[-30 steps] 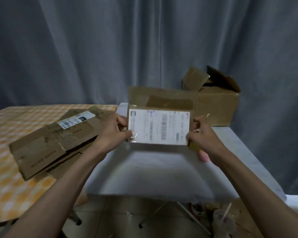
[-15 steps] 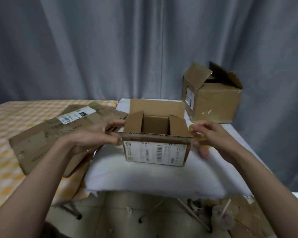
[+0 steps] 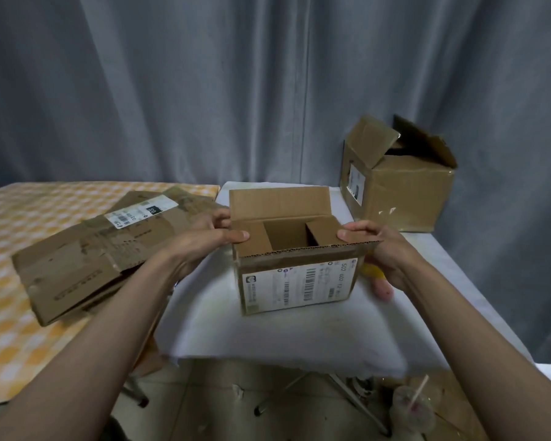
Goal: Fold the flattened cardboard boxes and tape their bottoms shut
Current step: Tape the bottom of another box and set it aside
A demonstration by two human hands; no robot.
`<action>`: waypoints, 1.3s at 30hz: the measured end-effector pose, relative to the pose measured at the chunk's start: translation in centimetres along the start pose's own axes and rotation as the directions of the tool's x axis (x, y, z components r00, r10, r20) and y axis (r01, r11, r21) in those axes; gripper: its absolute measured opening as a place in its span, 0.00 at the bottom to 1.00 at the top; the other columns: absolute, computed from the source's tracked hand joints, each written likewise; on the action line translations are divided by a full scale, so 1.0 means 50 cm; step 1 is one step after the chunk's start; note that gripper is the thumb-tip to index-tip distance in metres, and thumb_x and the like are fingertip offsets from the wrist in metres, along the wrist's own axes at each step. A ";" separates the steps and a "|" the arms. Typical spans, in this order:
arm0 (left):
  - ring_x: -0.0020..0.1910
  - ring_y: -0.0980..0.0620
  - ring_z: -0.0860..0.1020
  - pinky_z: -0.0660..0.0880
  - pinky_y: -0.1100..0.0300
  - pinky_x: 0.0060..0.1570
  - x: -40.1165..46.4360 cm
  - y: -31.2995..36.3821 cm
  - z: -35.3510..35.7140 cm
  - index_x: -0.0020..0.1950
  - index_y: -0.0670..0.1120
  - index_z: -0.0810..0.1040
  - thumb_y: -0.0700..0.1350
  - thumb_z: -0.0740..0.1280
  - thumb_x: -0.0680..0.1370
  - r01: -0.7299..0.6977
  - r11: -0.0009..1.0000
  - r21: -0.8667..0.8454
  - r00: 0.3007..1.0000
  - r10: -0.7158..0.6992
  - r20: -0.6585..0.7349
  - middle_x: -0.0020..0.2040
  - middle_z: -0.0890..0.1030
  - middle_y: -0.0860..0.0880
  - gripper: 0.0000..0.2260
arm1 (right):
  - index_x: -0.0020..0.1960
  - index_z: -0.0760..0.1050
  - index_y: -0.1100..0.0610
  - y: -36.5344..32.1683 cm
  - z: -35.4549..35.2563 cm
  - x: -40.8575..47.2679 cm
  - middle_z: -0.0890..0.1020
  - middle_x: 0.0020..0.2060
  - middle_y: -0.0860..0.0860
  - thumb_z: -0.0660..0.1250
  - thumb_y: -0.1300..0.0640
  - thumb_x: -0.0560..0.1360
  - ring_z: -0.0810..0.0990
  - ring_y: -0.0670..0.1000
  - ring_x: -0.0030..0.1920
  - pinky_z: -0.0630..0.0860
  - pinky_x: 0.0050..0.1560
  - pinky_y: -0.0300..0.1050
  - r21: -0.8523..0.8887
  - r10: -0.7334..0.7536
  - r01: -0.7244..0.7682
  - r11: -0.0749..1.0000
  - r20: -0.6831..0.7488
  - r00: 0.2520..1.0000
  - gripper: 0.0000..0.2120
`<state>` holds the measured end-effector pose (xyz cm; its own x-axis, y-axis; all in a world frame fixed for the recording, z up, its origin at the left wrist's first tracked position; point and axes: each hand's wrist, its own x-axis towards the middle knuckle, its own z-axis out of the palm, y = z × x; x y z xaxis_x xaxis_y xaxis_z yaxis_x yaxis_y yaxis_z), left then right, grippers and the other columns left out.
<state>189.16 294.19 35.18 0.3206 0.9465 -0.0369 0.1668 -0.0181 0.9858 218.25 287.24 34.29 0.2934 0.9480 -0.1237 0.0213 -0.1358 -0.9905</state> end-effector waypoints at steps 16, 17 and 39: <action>0.54 0.57 0.76 0.73 0.57 0.50 -0.069 -0.019 0.035 0.68 0.56 0.70 0.58 0.78 0.69 -0.188 0.828 0.528 0.931 0.321 -0.173 0.55 0.77 0.60 0.31 | 0.64 0.78 0.50 -0.006 0.054 -0.058 0.79 0.59 0.48 0.65 0.53 0.81 0.80 0.46 0.56 0.80 0.56 0.46 -0.080 -0.312 0.302 0.950 -0.173 0.934 0.12; 0.53 0.56 0.76 0.73 0.56 0.50 -0.074 -0.020 0.037 0.68 0.56 0.70 0.58 0.76 0.70 -0.202 0.796 0.570 0.928 0.341 -0.148 0.54 0.77 0.59 0.29 | 0.66 0.76 0.47 -0.001 0.061 -0.055 0.77 0.62 0.46 0.65 0.50 0.81 0.78 0.44 0.57 0.79 0.58 0.46 -0.178 -0.352 0.324 0.929 -0.155 0.923 0.14; 0.69 0.53 0.67 0.63 0.60 0.67 -0.062 -0.048 0.028 0.79 0.59 0.59 0.70 0.53 0.76 -0.469 0.428 0.773 0.877 0.331 0.349 0.73 0.63 0.54 0.33 | 0.68 0.72 0.56 0.008 0.130 0.014 0.73 0.67 0.53 0.65 0.50 0.80 0.72 0.55 0.66 0.66 0.64 0.45 -0.714 -0.392 0.328 0.619 0.082 0.916 0.19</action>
<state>189.09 290.83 32.69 0.6615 0.7116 0.2367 0.6417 -0.7004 0.3124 212.25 289.72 33.41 0.1825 0.9453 0.2703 0.7915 0.0218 -0.6108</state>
